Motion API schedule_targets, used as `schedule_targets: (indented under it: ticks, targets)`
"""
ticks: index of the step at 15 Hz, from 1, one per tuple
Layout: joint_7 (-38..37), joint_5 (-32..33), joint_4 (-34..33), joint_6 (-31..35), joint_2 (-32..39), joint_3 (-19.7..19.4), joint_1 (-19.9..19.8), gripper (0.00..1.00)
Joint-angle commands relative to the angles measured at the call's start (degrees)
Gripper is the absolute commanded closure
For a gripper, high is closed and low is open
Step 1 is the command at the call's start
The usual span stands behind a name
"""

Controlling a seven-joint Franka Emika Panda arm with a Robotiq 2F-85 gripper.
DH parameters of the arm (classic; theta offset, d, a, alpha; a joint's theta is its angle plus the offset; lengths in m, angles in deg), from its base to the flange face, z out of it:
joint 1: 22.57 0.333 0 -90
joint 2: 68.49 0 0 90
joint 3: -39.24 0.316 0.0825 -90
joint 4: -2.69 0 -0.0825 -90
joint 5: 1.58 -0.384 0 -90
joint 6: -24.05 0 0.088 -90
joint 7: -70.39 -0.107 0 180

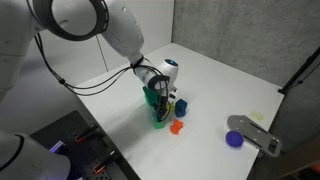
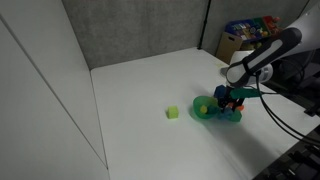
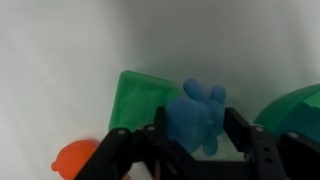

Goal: Put two objects in the bowl

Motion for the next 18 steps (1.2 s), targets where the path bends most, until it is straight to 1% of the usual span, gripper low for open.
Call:
schedule_targets:
  ticks: [1, 4, 5, 6, 8, 9, 10, 13, 18]
  targets:
    - [-1.9, 1.1, -0.3, 2.9, 0.3, -1.5, 2.0, 0.68]
    - [-1.4, 1.0, 0.3, 3.9, -0.7, -1.8, 2.4, 0.91]
    - [-1.3, 1.0, 0.6, 3.9, -1.2, -1.9, 2.3, 0.95]
    - [-1.2, 1.0, 0.8, 3.7, -1.7, -2.0, 2.3, 0.93]
    - [-1.4, 1.2, 1.1, 3.1, -2.9, -2.5, 2.3, 0.95]
    - [-1.9, 1.4, 1.3, 3.1, -3.6, -3.0, 2.6, 0.94]
    - [-2.2, 1.5, 1.2, 3.1, -4.3, -3.3, 2.7, 0.95]
    - [-2.6, 1.8, 1.0, 3.1, -6.6, -3.9, 3.0, 0.94]
    - [-5.1, 4.0, 1.1, 3.6, -11.1, -4.3, 5.5, 0.94]
